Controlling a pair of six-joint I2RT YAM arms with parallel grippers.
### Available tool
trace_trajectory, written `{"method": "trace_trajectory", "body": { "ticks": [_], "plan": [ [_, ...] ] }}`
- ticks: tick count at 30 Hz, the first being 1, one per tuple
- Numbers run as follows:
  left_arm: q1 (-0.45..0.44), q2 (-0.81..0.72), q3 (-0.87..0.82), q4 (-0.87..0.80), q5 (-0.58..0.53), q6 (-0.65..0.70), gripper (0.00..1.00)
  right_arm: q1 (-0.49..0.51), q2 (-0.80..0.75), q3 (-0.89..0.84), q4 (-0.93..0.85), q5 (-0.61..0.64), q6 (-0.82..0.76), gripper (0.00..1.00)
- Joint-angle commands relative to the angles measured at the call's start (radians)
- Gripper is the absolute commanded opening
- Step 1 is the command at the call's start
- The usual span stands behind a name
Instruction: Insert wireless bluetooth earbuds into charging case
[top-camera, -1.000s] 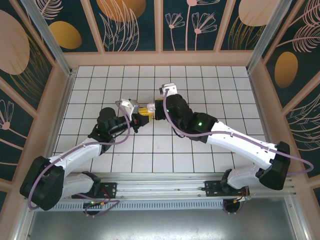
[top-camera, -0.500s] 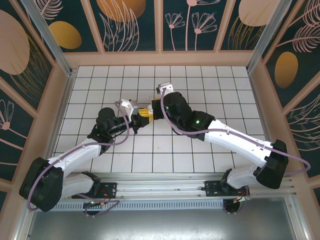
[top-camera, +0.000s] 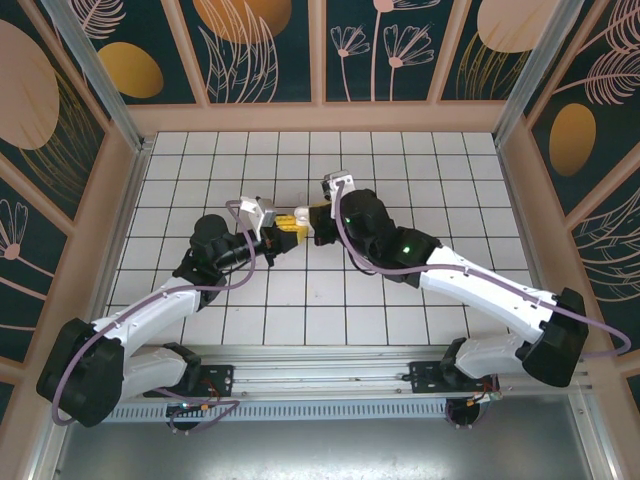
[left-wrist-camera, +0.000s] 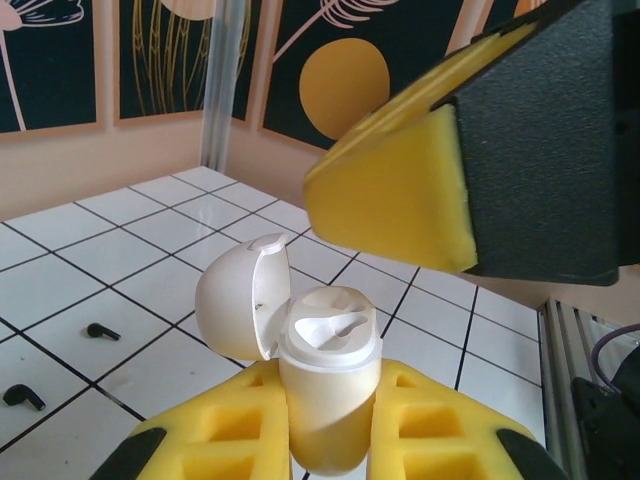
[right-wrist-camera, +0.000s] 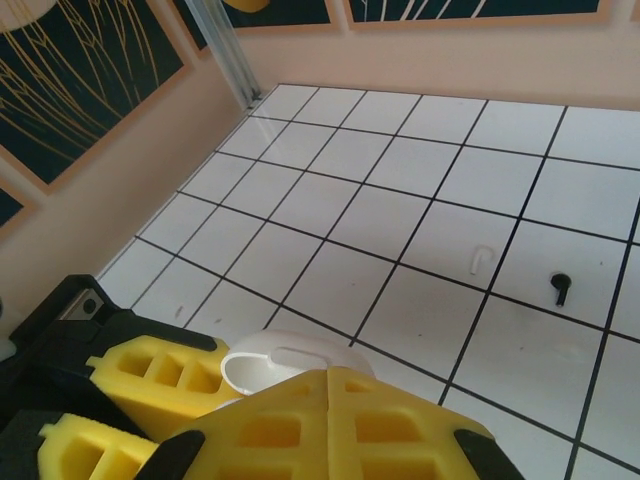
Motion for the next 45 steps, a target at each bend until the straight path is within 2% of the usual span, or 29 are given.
{"method": "trace_trajectory", "body": {
  "ticks": [1,7,12,17,20,22,28,36,42,45],
  "plan": [
    [-0.007,-0.018,0.034,-0.059,-0.048,0.017,0.13,-0.044,-0.033,-0.014,0.032,-0.027,0.06,0.06],
    [-0.007,-0.038,0.034,-0.154,-0.181,0.032,0.13,-0.154,-0.066,-0.056,0.004,-0.09,0.161,0.08],
    [-0.006,-0.04,0.038,-0.197,-0.246,0.037,0.13,-0.321,-0.064,-0.059,-0.097,-0.147,0.202,0.12],
    [-0.006,-0.019,0.042,-0.194,-0.25,0.032,0.13,-0.547,0.002,-0.042,-0.187,-0.245,0.218,0.21],
    [-0.006,0.005,0.054,-0.194,-0.239,0.034,0.13,-0.677,0.09,-0.032,-0.234,-0.301,0.245,0.23],
    [-0.006,0.019,0.059,-0.191,-0.235,0.036,0.13,-0.727,0.147,-0.042,-0.214,-0.332,0.24,0.23],
    [-0.006,0.072,0.067,-0.177,-0.218,0.047,0.13,-0.784,0.342,-0.007,-0.149,-0.359,0.202,0.24],
    [-0.006,0.139,0.074,-0.156,-0.202,0.056,0.13,-0.807,0.61,0.199,-0.203,-0.339,0.136,0.25],
    [-0.006,0.184,0.069,-0.129,-0.186,0.046,0.13,-0.824,0.745,0.326,-0.227,-0.391,0.055,0.13],
    [-0.006,0.202,0.072,-0.116,-0.178,0.038,0.12,-0.83,0.808,0.375,-0.247,-0.428,0.022,0.1]
  ]
}}
